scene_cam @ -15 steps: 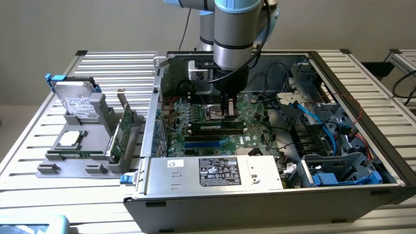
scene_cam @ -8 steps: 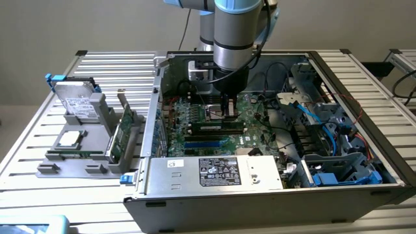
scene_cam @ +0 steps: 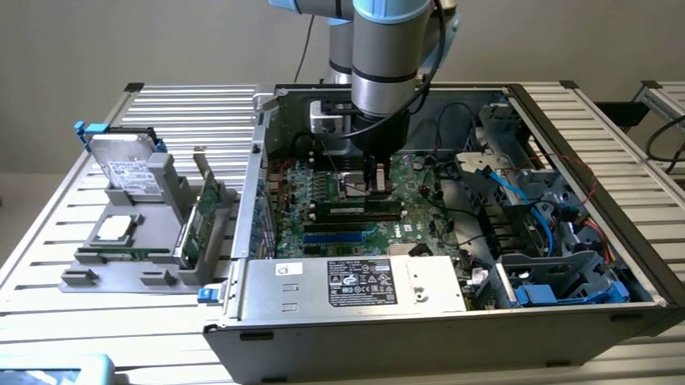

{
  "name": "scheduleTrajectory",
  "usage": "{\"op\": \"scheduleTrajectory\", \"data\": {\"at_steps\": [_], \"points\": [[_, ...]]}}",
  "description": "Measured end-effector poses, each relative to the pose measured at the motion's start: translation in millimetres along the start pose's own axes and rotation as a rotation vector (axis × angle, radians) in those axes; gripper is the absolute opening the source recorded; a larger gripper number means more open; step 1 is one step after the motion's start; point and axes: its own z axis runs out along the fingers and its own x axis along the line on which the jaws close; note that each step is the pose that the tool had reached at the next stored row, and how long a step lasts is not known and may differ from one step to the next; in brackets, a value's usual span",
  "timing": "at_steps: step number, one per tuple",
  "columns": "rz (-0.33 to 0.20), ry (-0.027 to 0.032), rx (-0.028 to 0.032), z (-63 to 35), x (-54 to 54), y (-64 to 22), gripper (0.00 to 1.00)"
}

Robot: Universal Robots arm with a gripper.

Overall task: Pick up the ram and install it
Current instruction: 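Insert the ram into the slot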

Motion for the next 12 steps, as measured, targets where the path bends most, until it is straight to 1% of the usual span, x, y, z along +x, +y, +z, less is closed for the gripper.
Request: {"op": "scheduleTrajectory", "data": {"at_steps": [2,4,12], "points": [[0.0,-0.0003,0.0003,0.0,0.0,0.0,0.12],[0.0,-0.0007,0.0026,0.7,0.0,0.6,0.12],[0.0,-0.001,0.005,2.1,-0.1,1.1,0.12]]}}
